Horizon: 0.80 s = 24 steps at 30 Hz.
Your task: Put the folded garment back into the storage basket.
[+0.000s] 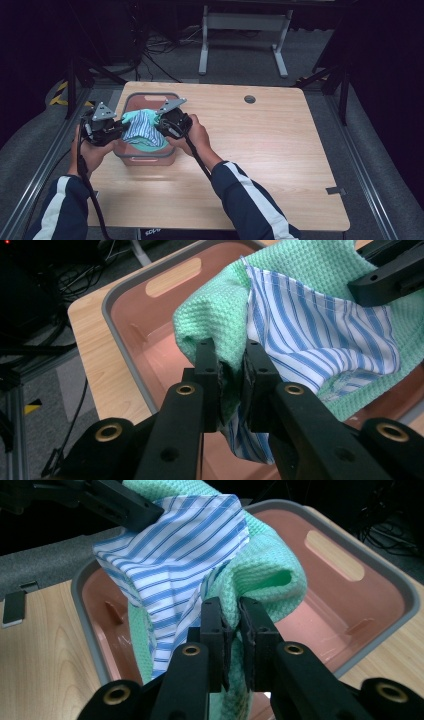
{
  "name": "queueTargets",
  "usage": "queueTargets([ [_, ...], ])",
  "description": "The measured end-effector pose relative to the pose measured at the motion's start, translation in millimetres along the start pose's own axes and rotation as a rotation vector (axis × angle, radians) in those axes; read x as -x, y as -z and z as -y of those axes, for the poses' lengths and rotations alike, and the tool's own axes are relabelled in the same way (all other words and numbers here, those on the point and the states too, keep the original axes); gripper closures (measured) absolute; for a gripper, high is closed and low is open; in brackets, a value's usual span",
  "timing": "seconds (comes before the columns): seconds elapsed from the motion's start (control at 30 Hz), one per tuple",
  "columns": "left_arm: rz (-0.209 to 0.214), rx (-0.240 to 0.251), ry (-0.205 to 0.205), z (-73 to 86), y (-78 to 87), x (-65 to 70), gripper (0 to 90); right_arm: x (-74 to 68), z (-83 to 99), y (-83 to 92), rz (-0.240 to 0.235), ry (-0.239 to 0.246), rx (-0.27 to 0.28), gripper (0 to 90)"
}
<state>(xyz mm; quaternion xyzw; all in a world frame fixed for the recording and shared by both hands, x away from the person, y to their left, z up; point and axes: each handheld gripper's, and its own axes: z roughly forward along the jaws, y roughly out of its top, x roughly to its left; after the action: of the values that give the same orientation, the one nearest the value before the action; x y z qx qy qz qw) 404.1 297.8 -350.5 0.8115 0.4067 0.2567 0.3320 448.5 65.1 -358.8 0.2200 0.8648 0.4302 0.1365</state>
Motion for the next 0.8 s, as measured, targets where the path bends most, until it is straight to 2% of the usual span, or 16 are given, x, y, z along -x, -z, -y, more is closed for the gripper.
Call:
queueTargets([
  [0.13,-0.003,-0.014,-0.003,0.6,-5.0,-0.1,80.3,2.1,2.2,-6.1,-0.001,0.009,-0.013,82.0],
  [0.3,-0.01,-0.041,-0.02,1.0,-11.7,2.5,80.3,4.7,4.3,-14.2,0.008,-0.003,-0.033,81.9],
  [0.4,-0.01,-0.035,-0.018,2.8,-15.2,3.9,80.3,3.4,5.8,-19.8,0.014,-0.006,-0.044,81.8],
  [0.5,-0.022,-0.056,-0.026,4.2,-17.8,5.1,80.3,3.2,7.8,-24.3,0.02,-0.005,-0.062,81.6],
  [0.57,-0.025,-0.053,-0.038,5.2,-18.9,5.2,80.3,3.2,9.1,-26.1,0.024,-0.004,-0.07,81.3],
  [0.67,-0.023,-0.068,-0.038,7.3,-20.9,6.2,80.2,4.1,11.5,-28.7,0.022,-0.014,-0.081,81.1],
  [0.77,-0.023,-0.058,-0.031,9.8,-22.4,7.0,80.1,5.9,14.1,-30.3,0.028,-0.02,-0.091,80.8],
  [0.8,-0.031,-0.068,-0.042,9.6,-22.1,6.2,80.1,6.8,15.1,-30.7,0.032,-0.018,-0.093,80.6],
])
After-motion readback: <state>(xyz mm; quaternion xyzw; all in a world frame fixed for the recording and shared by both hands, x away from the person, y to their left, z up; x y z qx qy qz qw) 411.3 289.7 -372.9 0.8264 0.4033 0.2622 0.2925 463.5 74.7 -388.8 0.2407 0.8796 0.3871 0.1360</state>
